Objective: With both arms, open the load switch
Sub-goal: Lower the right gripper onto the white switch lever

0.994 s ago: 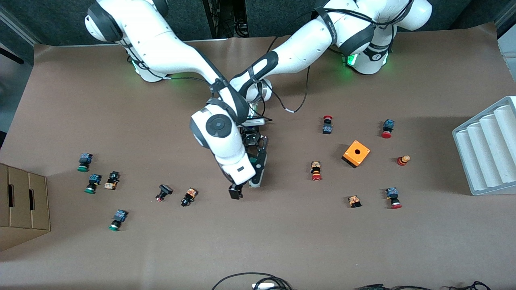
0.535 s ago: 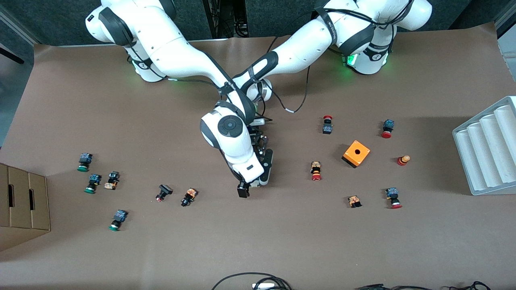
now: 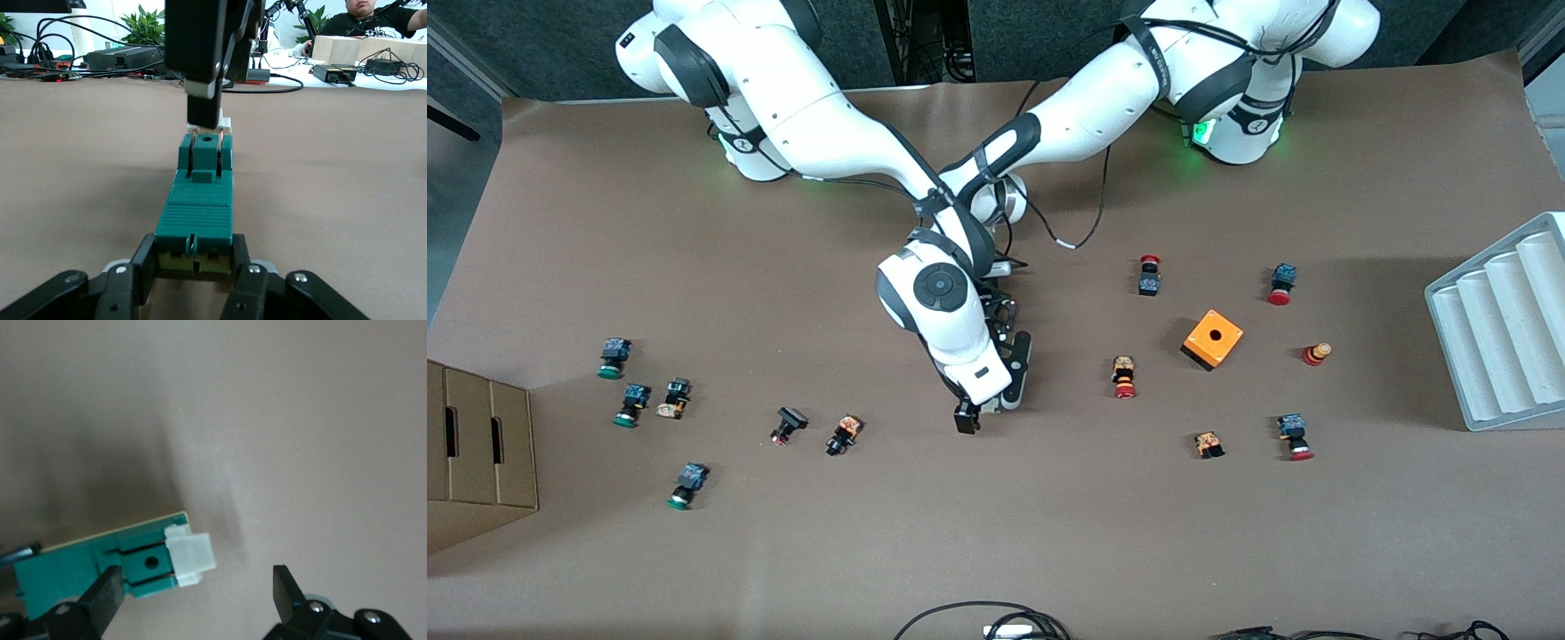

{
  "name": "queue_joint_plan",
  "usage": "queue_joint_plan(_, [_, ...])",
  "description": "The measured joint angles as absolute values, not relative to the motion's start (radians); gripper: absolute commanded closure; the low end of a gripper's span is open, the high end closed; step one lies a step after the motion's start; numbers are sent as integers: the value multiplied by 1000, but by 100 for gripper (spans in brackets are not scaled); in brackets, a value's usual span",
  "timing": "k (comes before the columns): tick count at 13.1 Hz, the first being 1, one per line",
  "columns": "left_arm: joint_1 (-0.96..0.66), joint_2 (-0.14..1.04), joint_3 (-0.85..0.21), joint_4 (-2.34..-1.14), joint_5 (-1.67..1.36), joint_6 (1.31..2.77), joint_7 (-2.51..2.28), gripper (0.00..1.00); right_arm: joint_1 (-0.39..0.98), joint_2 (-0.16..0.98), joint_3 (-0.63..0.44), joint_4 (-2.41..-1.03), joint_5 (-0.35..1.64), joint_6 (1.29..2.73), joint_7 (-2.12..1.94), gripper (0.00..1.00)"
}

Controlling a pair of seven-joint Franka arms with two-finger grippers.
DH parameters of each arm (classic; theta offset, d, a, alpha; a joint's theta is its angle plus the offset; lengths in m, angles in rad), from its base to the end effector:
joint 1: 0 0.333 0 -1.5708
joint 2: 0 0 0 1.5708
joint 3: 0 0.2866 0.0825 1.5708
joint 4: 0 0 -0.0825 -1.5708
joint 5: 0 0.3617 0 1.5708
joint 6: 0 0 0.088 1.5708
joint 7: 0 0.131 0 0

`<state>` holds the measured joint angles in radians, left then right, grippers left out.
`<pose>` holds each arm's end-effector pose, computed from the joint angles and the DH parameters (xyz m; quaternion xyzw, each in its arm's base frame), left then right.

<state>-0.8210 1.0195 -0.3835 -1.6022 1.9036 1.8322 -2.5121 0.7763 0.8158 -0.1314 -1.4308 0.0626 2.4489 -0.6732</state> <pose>0.3373 -0.5397 0.0574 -0.8175 -0.0517 -0.5733 0.0192 0.5585 0.4421 0.2004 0.7839 0.6116 0.1042 0.0245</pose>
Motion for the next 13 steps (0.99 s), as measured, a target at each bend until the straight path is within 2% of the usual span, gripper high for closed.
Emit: queue_joint_plan(13, [-821, 1020, -383, -1602, 1904, 1832, -2513, 72, 798, 832, -131, -1430, 71, 2450, -673, 0])
